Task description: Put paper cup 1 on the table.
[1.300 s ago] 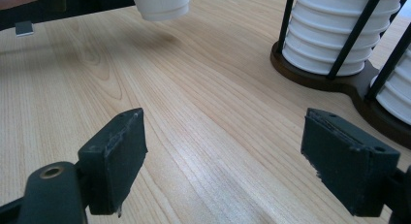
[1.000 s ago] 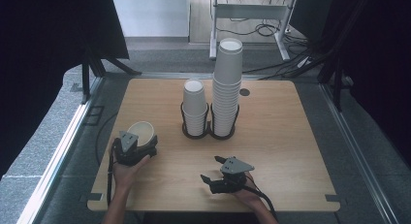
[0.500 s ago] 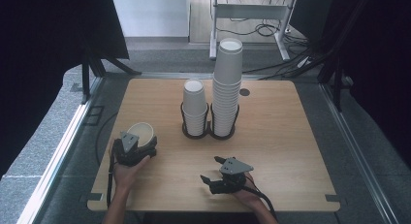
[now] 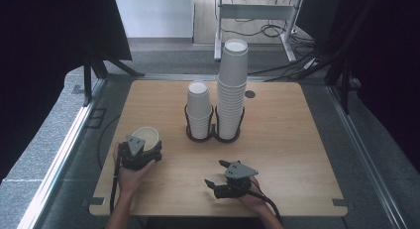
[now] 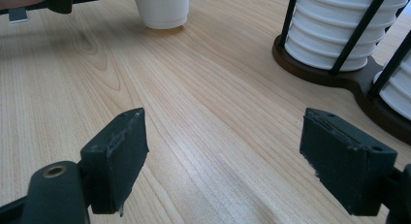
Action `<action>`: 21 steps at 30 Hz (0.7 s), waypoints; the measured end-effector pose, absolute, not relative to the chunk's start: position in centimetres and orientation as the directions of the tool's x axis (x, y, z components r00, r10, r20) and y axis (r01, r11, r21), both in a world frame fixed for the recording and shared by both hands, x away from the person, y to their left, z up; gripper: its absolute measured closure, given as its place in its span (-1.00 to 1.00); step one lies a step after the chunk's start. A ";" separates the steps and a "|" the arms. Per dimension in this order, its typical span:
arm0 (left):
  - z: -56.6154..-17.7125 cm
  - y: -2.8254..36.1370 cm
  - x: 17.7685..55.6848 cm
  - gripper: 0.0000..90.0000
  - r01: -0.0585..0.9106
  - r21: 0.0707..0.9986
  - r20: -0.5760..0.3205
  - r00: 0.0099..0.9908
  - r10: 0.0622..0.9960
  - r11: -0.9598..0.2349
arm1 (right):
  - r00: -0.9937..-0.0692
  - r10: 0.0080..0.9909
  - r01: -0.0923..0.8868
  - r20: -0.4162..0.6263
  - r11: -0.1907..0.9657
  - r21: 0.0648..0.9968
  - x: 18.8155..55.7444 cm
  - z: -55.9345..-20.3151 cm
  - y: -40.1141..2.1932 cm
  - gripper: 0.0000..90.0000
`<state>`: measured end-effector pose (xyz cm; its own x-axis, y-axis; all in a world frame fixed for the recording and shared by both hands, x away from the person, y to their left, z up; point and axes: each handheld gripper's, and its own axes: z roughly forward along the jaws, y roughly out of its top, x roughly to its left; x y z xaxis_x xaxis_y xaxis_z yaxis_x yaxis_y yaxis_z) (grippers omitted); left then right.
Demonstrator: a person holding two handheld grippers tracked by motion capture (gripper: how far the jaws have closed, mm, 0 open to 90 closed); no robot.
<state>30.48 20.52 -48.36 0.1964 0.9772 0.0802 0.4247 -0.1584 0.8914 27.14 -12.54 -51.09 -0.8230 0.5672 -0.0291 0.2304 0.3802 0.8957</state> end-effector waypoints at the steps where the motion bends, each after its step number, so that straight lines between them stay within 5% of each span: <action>1: -48.4 20.6 30.5 -0.77 0.426 0.890 0.082 0.196 0.977 -0.160 | -0.823 0.567 0.231 -0.029 0.381 0.895 27.1 -51.1 -12.5 -0.61; 21: -48.8 20.4 30.7 -0.86 0.456 0.872 0.081 0.223 0.972 -0.177 | -0.826 0.562 0.228 -0.044 0.405 0.885 27.1 -51.3 -12.3 -0.60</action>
